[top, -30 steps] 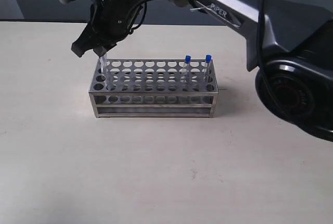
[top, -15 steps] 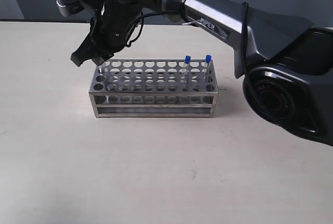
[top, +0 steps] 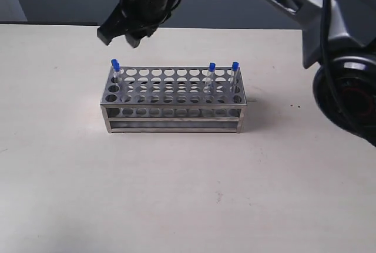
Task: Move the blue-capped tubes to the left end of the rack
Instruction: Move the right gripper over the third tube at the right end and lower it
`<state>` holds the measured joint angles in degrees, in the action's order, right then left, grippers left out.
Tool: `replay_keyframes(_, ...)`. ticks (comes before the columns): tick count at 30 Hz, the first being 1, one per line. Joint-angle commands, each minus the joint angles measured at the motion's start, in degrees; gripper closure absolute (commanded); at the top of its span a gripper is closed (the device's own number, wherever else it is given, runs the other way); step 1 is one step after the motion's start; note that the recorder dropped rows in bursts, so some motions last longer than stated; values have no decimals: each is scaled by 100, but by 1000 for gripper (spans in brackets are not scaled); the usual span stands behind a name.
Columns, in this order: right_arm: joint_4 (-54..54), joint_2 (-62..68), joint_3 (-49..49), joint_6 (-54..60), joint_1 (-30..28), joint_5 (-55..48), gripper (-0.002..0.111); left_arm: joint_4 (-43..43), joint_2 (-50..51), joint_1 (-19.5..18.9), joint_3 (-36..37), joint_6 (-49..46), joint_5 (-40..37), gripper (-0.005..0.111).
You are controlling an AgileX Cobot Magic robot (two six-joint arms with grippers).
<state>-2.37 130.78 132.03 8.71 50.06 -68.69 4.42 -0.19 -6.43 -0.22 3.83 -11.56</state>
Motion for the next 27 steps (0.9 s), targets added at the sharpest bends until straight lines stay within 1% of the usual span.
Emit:
replay_keyframes(1,-716,-241,-95,-360,-497,-128,71,-31,19,34,22,10,63,106)
replay_keyframes(4,-589,-262,-380,-583,-946,-128,71,-31,19,34,22,10,63,106)
replay_keyframes(7,-313,-250,-648,-581,-1132,-128,71,-31,19,34,22,10,63,106)
replay_keyframes(16,-108,-250,-1292,-581,-1175,-128,71,-31,19,34,22,10,63,106)
replay_keyframes(27,42,-378,-1313,-609,-1175,-128,71,-31,19,34,22,10,63,106)
